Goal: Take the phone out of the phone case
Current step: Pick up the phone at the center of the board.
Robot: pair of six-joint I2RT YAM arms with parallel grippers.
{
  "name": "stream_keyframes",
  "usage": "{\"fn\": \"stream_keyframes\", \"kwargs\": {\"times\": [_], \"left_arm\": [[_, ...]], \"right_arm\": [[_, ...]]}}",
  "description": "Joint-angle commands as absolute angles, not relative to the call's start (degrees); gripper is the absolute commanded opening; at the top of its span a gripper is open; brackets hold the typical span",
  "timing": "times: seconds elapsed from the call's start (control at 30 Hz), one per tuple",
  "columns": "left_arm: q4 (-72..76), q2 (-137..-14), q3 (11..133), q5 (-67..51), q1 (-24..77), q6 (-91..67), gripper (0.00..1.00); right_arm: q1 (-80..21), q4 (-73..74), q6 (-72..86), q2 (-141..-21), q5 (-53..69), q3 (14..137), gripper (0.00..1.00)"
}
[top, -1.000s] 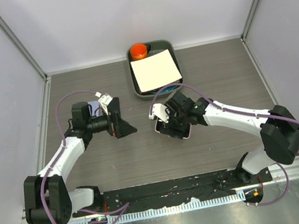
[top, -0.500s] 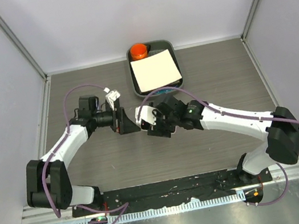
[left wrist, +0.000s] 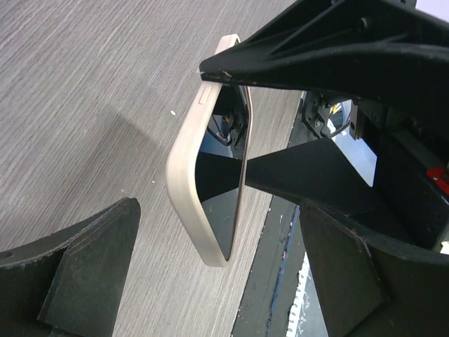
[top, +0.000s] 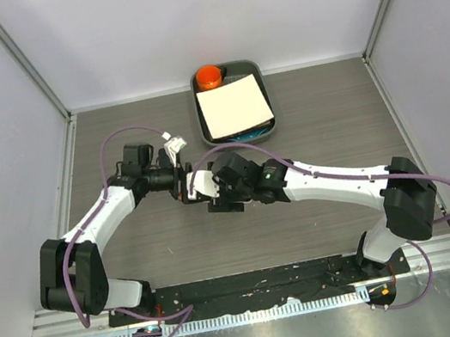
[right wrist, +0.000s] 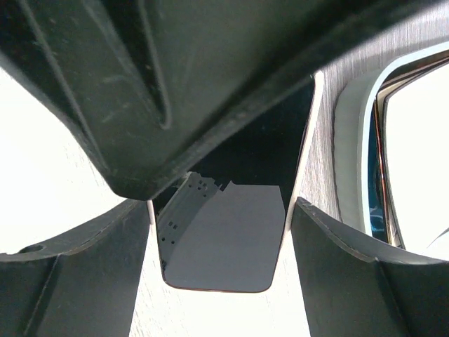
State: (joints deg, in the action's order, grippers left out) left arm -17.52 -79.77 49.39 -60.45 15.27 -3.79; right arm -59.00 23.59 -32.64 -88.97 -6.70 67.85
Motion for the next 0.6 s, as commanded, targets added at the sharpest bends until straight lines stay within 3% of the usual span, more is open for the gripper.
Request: {"fn": "stream_keyframes", "kwargs": {"times": [0.0,0.17,0.53,0.57], "left_arm": [[-16.88,-79.54,50.89,-60.82,15.82,-2.99,0.98],[-16.52,-79.54,50.98,-60.91,16.00,-3.43,0.90],[-15.21,-79.19,50.36,-61.35,16.00,-4.39,0.59],[-15.03,-79.19,50.45,-61.43,16.00,-4.39,0.53]], "right_arm": [[-60.47,18.28,-31.91,-88.15,-9.05,72.07,0.01],[-61.52,18.02,-30.24,-88.77,-9.49,73.30,0.01],[-62.58,17.32,-29.44,-90.26,-10.11,74.18,0.01],[-62.58,17.23,-29.36,-90.26,-10.19,74.18,0.01]]}}
